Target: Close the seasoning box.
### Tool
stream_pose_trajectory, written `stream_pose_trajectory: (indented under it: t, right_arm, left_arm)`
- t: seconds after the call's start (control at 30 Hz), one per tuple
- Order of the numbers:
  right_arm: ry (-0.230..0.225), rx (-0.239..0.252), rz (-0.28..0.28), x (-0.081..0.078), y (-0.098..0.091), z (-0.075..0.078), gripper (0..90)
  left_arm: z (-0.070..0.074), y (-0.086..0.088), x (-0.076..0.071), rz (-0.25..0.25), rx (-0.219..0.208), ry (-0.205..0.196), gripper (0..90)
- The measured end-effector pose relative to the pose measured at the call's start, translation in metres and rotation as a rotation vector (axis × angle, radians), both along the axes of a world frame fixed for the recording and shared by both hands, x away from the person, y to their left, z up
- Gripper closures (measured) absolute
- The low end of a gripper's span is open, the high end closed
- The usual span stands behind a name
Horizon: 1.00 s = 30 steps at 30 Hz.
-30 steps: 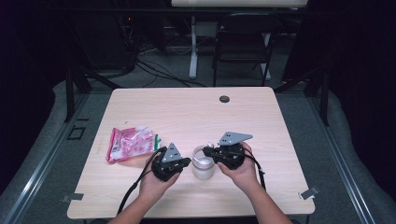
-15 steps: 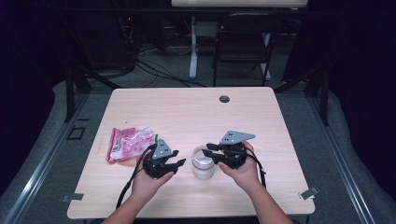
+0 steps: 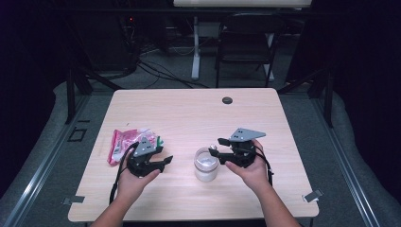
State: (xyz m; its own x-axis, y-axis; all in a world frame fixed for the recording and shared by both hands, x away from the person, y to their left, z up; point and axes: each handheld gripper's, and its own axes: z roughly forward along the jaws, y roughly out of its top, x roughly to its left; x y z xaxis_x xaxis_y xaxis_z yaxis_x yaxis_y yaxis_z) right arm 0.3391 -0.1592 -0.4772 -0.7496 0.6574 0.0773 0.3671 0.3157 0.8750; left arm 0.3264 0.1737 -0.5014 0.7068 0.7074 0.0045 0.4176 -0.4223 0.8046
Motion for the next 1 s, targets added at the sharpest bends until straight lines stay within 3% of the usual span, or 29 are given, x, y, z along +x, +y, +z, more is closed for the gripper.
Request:
stream_pose_trajectory:
  t: [0.33, 0.43, 0.63, 0.77, 0.9, 1.0]
  right_arm:
    - [0.022, -0.021, -0.075, 0.008, -0.018, -0.001, 43.5]
    - [0.068, -0.027, -0.128, 0.013, -0.025, -0.005, 44.9]
    - [0.118, -0.025, -0.202, 0.021, -0.039, -0.012, 45.1]
    - [0.142, -0.063, -0.26, 0.026, -0.049, -0.022, 45.6]
    - [0.185, -0.044, -0.31, 0.032, -0.057, -0.033, 46.4]
    - [0.197, -0.068, -0.347, 0.035, -0.06, -0.04, 46.4]
  left_arm:
    - [-0.01, 0.032, -0.003, 0.076, 0.004, 0.006, 44.5]
    - [-0.014, 0.04, -0.005, 0.104, 0.014, -0.002, 44.5]
    - [-0.023, 0.054, -0.006, 0.154, -0.021, 0.006, 44.4]
    - [-0.029, 0.061, -0.005, 0.179, -0.045, 0.019, 44.4]
    - [-0.034, 0.066, -0.003, 0.204, -0.013, 0.026, 44.4]
    - [-0.037, 0.068, -0.002, 0.211, -0.011, 0.038, 44.4]
